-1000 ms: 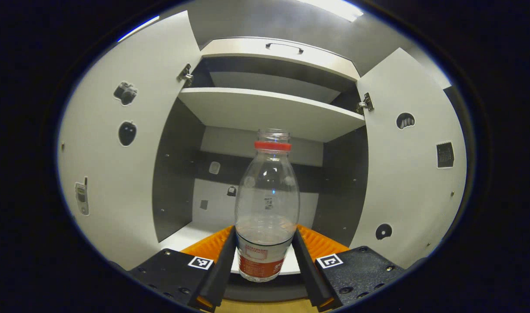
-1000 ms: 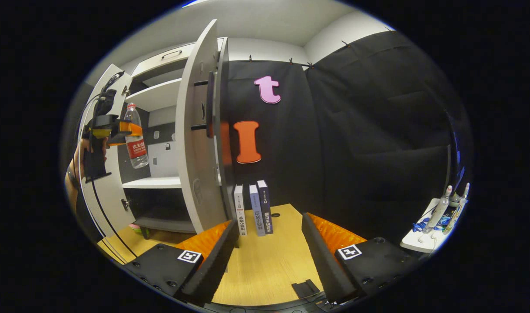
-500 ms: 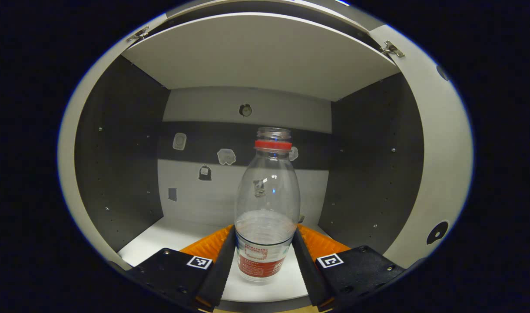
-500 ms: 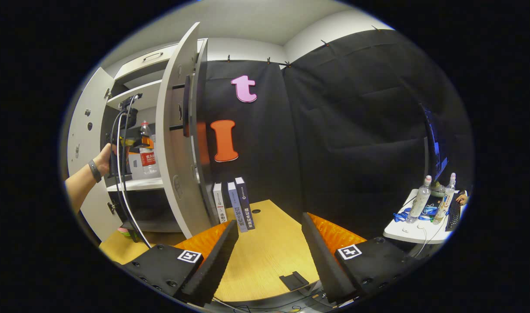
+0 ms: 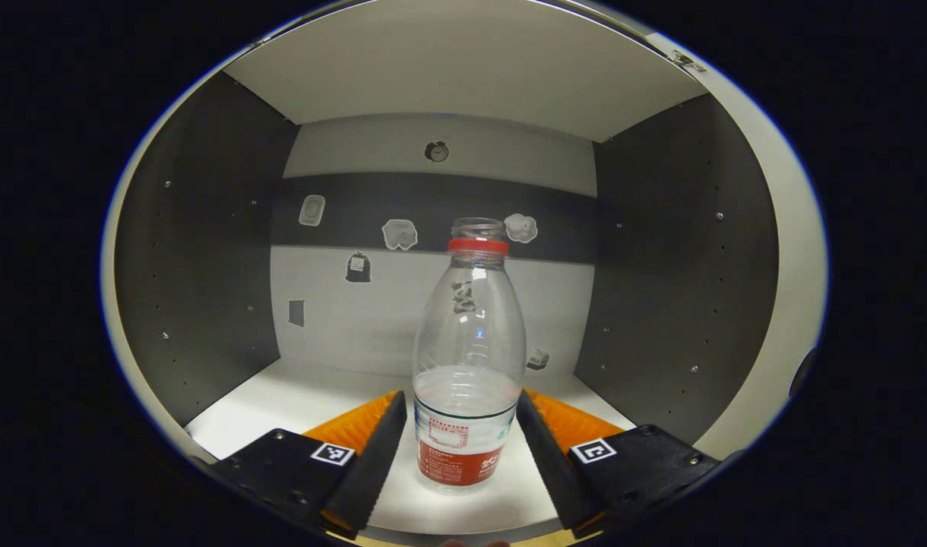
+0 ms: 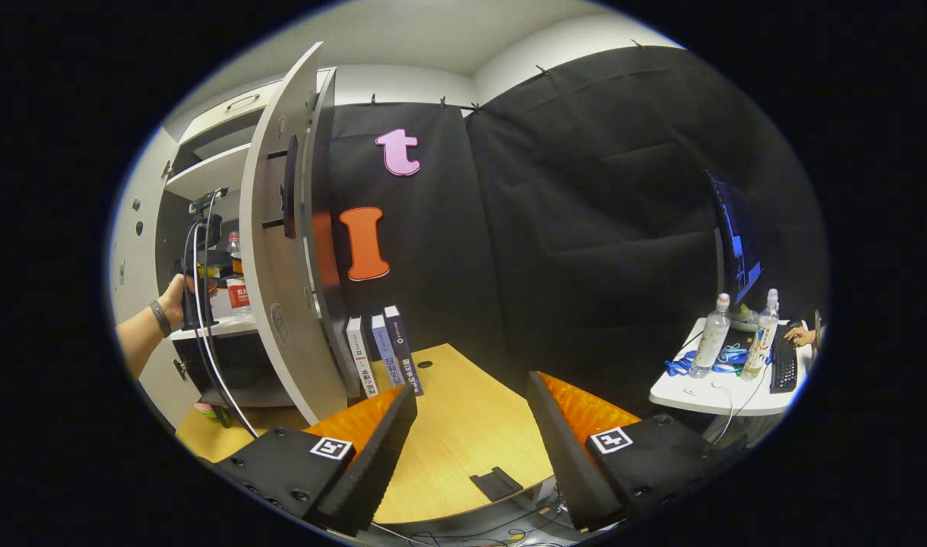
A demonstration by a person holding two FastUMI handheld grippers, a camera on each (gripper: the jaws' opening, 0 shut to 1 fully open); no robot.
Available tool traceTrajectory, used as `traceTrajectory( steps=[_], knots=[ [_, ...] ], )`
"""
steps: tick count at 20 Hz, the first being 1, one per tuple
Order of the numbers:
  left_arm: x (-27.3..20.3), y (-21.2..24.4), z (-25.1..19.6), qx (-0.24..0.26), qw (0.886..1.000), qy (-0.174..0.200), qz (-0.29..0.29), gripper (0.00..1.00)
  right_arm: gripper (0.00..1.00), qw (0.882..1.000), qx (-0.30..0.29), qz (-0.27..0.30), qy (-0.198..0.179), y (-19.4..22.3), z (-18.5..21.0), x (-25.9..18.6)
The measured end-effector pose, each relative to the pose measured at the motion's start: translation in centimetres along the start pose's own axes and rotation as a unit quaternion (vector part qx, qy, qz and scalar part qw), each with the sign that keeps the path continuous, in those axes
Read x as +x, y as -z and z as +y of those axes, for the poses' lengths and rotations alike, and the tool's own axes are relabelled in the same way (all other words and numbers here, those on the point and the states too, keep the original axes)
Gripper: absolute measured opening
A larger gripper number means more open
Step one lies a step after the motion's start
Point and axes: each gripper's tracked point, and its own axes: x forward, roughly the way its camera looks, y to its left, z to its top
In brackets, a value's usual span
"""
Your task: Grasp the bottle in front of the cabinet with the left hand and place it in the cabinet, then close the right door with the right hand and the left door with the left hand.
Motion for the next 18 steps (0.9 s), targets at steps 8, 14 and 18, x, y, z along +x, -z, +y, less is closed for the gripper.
traceTrajectory(
  steps=[8, 14, 18],
  knots=[
    [-7.8, -8.6, 2.2, -0.031, 0.987, -0.016, -0.16, 0.94, 0.9, 0.999, -0.004, 0.007, -0.037, 0.1, 2.1, 0.8],
    [-17.6, -7.9, 2.6, -0.036, 0.986, -0.01, -0.161, 0.94, 0.97, 0.994, -0.018, 0.009, -0.109, -0.3, 5.9, 2.0],
    [-23.9, -4.2, 4.0, -0.036, 0.986, -0.047, -0.154, 0.94, 0.98, 0.985, -0.018, 0.01, -0.17, -1.0, 9.0, 2.5]
  ],
)
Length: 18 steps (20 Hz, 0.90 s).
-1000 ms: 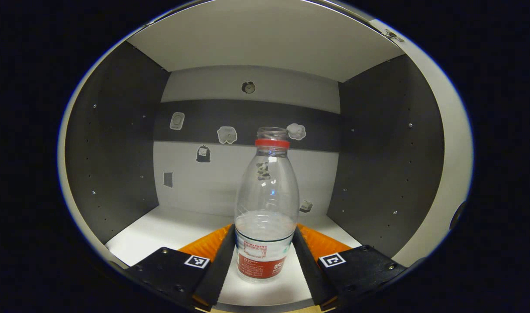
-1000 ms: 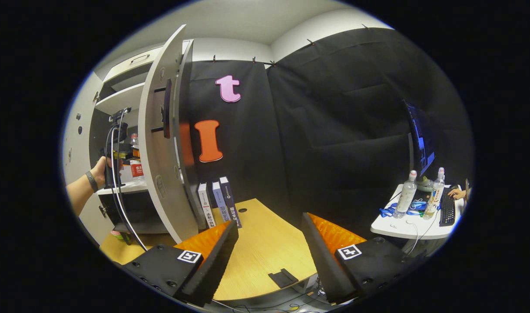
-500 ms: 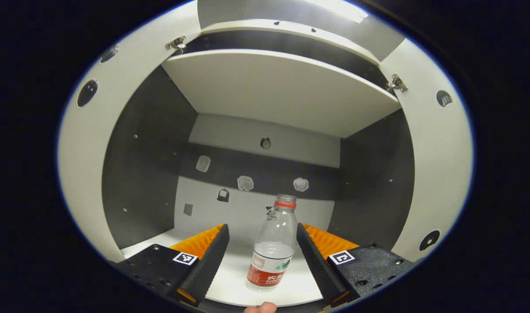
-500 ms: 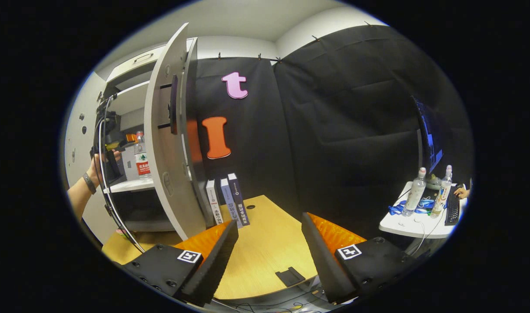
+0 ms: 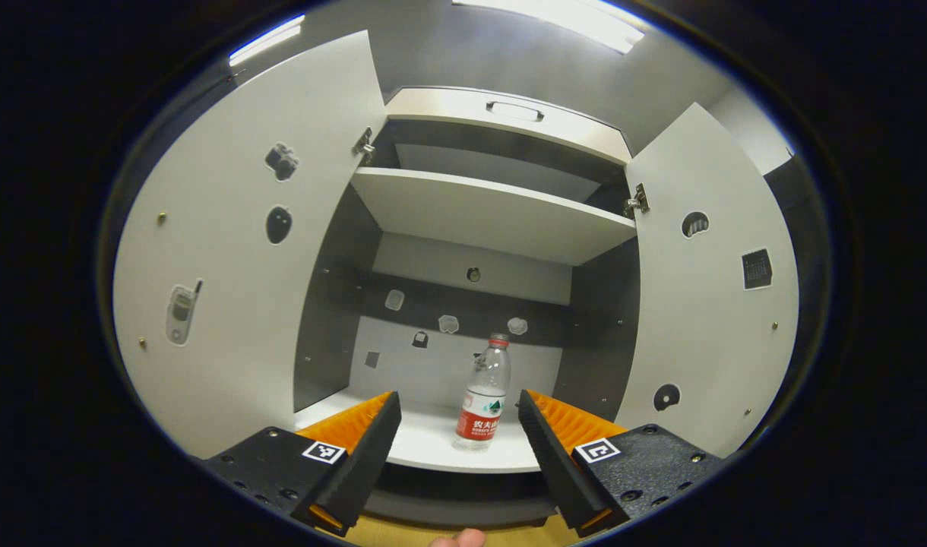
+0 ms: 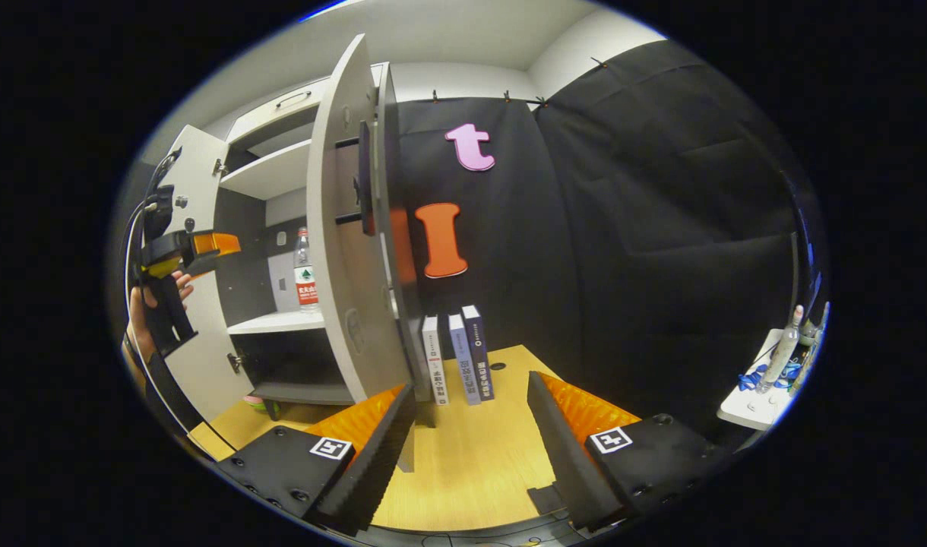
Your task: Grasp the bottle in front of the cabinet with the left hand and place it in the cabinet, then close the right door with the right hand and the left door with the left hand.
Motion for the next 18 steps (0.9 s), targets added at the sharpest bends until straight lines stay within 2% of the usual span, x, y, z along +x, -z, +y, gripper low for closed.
traceTrajectory(
  steps=[2, 3, 6, 10, 11, 12, 13, 16, 17, 18],
  knots=[
    [-3.2, 1.0, 0.8, 0.011, 1.0, -0.018, 0.006, 0.97, 0.98, 1.0, -0.006, 0.002, -0.021, -0.4, 0.9, 0.7],
    [-4.4, 1.5, 1.0, 0.015, 1.0, -0.025, 0.01, 0.94, 0.97, 1.0, -0.008, 0.002, -0.03, -0.6, 1.4, 1.0],
    [-8.0, 2.9, 1.7, 0.026, 0.998, -0.047, 0.018, 0.94, 0.97, 0.999, -0.01, -0.003, -0.051, -1.4, 2.5, 1.4],
    [-11.6, 4.8, 2.1, 0.014, 0.997, -0.067, 0.025, 0.95, 0.97, 0.998, -0.001, -0.011, -0.067, -1.9, 3.5, 1.2],
    [-12.3, 5.1, 2.2, 0.007, 0.997, -0.07, 0.026, 0.95, 0.98, 0.998, 0.0, -0.011, -0.069, -1.8, 3.7, 1.1],
    [-13.0, 5.5, 2.3, 0.002, 0.997, -0.073, 0.024, 0.95, 0.9, 0.997, 0.0, -0.011, -0.07, -1.8, 3.7, 0.9],
    [-13.9, 5.9, 2.5, 0.0, 0.997, -0.077, 0.022, 0.95, 0.97, 0.997, -0.001, -0.011, -0.071, -1.8, 3.8, 0.7],
    [-14.9, 6.3, 3.2, 0.004, 0.996, -0.088, 0.022, 0.95, 0.97, 0.997, -0.008, -0.018, -0.071, -2.7, 3.8, 0.3],
    [-14.9, 6.5, 3.3, 0.001, 0.996, -0.089, 0.025, 0.95, 0.94, 0.997, -0.012, -0.022, -0.069, -3.4, 3.6, 0.3],
    [-15.0, 6.7, 3.3, -0.005, 0.996, -0.087, 0.028, 0.95, 0.97, 0.997, -0.016, -0.031, -0.064, -4.5, 3.1, 0.4]
  ],
)
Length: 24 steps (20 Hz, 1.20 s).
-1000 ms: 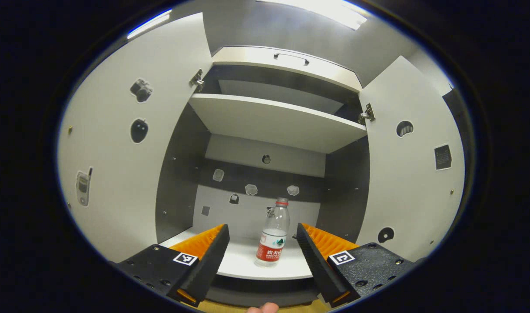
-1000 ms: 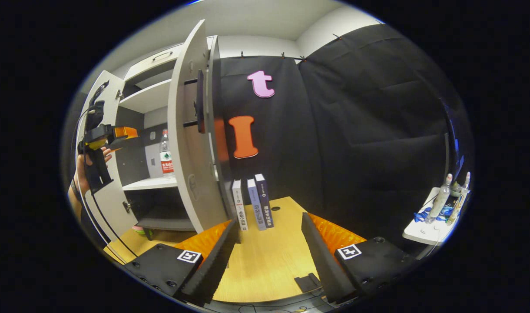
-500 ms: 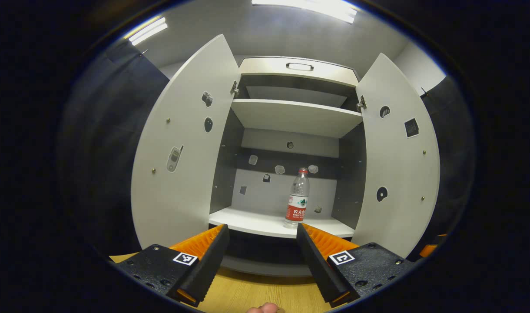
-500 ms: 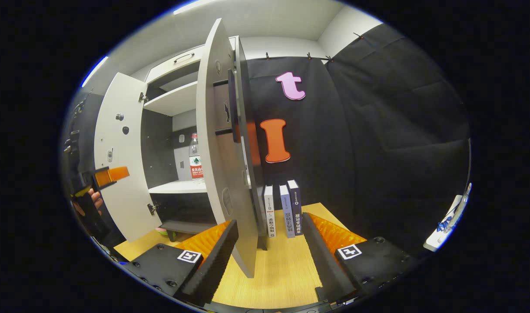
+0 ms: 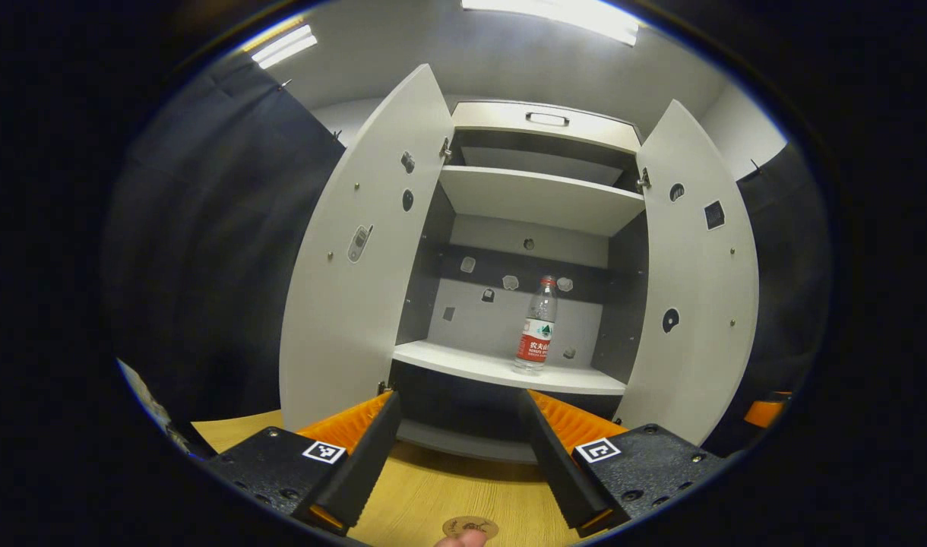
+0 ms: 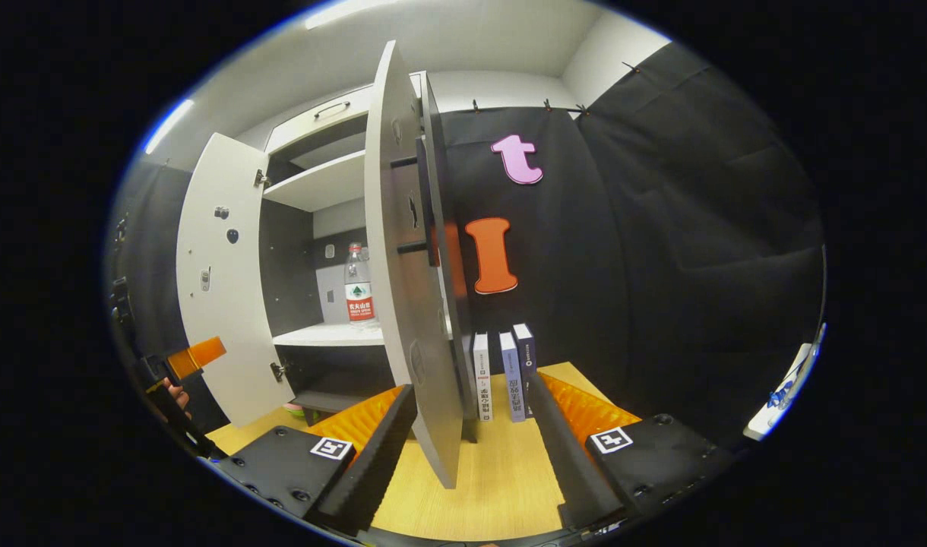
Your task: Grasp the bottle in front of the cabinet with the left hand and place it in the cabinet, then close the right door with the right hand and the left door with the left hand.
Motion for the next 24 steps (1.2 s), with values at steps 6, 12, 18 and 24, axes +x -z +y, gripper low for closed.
traceTrajectory(
  steps=[6, 12, 18, 24],
  knots=[
    [0.1, -0.1, 0.2, -0.003, 1.0, 0.001, -0.002, 0.95, 0.97, 0.996, -0.035, -0.057, 0.06, -8.8, -5.0, 1.5],
    [0.2, -0.1, 1.1, 0.003, 1.0, -0.001, -0.005, 0.95, 0.97, 0.991, -0.038, -0.091, 0.086, -15.4, -6.3, 3.4],
    [1.0, -0.1, 1.8, -0.002, 1.0, 0.002, -0.004, 0.95, 0.97, 0.994, -0.035, -0.082, 0.058, -16.1, -3.5, 6.7],
    [2.0, -0.3, 3.1, 0.001, 1.0, 0.008, -0.004, 0.95, 1.0, 0.993, -0.056, -0.078, 0.062, -15.5, -1.3, 7.3]
  ],
)
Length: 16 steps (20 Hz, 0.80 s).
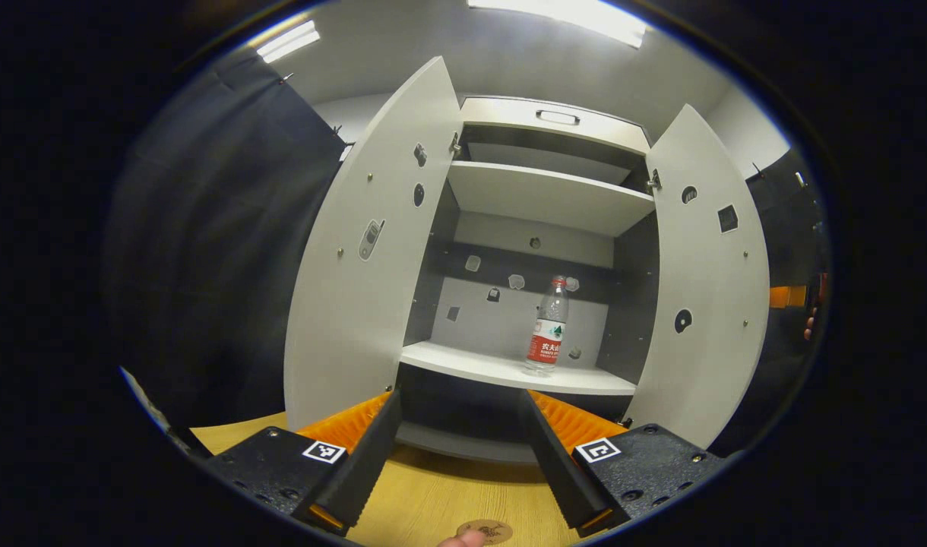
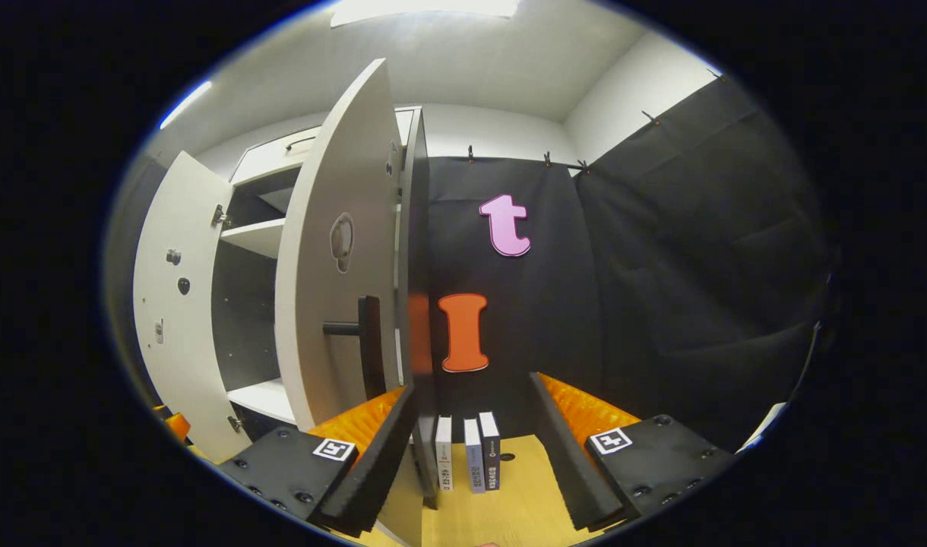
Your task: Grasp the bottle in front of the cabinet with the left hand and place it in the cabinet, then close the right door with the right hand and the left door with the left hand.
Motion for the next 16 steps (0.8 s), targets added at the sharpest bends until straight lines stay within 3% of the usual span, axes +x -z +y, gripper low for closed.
traceTrajectory(
  steps=[1, 8, 16],
  knots=[
    [0.0, 0.0, 0.3, -0.003, 1.0, 0.001, 0.0, 0.95, 0.96, 1.0, -0.008, -0.002, 0.005, -0.1, 0.1, 0.0],
    [0.2, -0.8, 3.1, -0.02, 1.0, 0.012, -0.011, 0.95, 0.95, 0.999, -0.027, -0.015, 0.029, -0.2, 1.7, -0.8],
    [0.3, -2.1, 7.7, -0.01, 1.0, 0.01, -0.027, 0.95, 0.95, 1.0, -0.011, -0.022, -0.011, 0.2, 10.1, -0.9]
  ],
)
